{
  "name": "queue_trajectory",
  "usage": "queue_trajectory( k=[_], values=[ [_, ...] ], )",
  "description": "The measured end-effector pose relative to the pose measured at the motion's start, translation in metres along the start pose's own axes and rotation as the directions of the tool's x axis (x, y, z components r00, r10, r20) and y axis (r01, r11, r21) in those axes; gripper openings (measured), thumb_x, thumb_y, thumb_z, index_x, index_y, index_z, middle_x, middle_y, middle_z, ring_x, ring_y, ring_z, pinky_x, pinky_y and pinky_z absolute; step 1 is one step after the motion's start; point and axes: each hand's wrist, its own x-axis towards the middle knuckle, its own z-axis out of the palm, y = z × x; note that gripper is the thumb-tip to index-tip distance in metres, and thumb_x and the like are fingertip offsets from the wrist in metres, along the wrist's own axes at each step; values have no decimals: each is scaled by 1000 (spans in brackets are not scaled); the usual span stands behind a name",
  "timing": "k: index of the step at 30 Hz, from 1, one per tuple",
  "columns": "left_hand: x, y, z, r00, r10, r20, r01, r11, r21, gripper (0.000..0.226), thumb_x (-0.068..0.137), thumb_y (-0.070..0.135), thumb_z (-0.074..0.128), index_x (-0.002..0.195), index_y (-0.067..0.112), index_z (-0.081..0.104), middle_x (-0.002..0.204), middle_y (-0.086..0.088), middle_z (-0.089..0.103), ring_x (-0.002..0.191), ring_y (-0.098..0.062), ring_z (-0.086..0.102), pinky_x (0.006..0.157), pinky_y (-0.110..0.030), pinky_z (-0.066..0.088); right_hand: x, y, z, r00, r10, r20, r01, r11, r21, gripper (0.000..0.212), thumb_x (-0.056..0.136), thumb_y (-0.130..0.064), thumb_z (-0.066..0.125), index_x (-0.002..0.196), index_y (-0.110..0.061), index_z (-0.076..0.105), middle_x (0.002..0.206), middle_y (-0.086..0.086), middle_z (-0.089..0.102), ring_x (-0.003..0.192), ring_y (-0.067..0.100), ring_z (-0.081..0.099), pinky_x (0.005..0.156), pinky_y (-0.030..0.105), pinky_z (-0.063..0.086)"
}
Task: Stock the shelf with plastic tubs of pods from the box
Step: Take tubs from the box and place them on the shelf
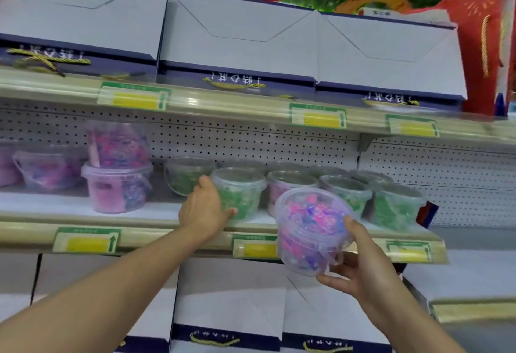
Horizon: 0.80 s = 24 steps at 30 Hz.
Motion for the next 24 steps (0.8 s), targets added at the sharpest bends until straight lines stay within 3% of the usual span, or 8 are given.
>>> queue_trajectory(
  k=[4, 8, 13, 16, 18, 21, 24],
  values=[
    [7, -13, 0, 995, 65, 80, -82, 971, 223, 53, 84, 45, 62, 122, 12, 43, 126, -11, 55, 118, -32, 50, 95, -41, 39, -1, -2, 1, 1000, -3, 29, 3, 1000, -9, 18, 91, -45, 50, 95, -27, 55, 93, 15, 53, 82, 28, 61, 74, 47, 57],
    [-8, -27, -23, 991, 78, 108, -99, 975, 201, 61, 84, 45, 61, 135, 19, 39, 136, -10, 44, 125, -31, 41, 101, -42, 35, -6, -3, 12, 995, -15, 99, 17, 1000, -21, 17, 92, -44, 49, 97, -28, 54, 87, 9, 53, 72, 23, 59, 79, 49, 55],
    [-51, -47, -72, 994, 100, 35, -95, 988, -121, 36, 93, 41, 49, 123, 22, 50, 128, -3, 54, 117, -22, 49, 97, -36, 39, -17, -4, 50, 973, -27, 230, 40, 998, -52, 15, 94, -44, 45, 95, -32, 54, 79, 3, 55, 62, 17, 58, 80, 49, 56],
    [-75, -59, -110, 977, 34, 210, 51, 920, -388, 40, 92, 55, 38, 110, 25, 57, 116, 2, 59, 104, -15, 55, 84, -29, 40, -26, -3, 83, 951, -16, 310, 35, 998, -55, 18, 94, -43, 46, 97, -29, 56, 80, 6, 54, 65, 20, 56, 80, 50, 55],
    [-84, -72, -132, 933, -2, 359, 181, 866, -466, 54, 87, 66, 32, 117, 30, 56, 113, 4, 59, 100, -11, 59, 82, -27, 42, -31, -1, 109, 936, -7, 351, 27, 998, -51, 21, 93, -43, 47, 98, -25, 57, 76, 7, 54, 62, 20, 54, 80, 51, 55],
    [-87, -102, -158, 869, -34, 494, 295, 836, -462, 59, 81, 77, 31, 120, 38, 54, 113, 0, 64, 95, -16, 67, 94, -42, 43, -38, 7, 155, 910, 6, 414, 18, 998, -55, 27, 93, -44, 47, 105, -21, 57, 74, 7, 55, 66, 23, 57, 79, 50, 56],
    [-79, -135, -178, 832, -50, 553, 393, 757, -522, 44, 86, 65, 40, 119, 37, 50, 109, -7, 69, 90, -23, 71, 102, -49, 40, -45, 15, 203, 892, 23, 452, 6, 998, -62, 30, 92, -46, 47, 110, -23, 56, 84, 12, 61, 73, 27, 63, 77, 48, 56]
  ],
)
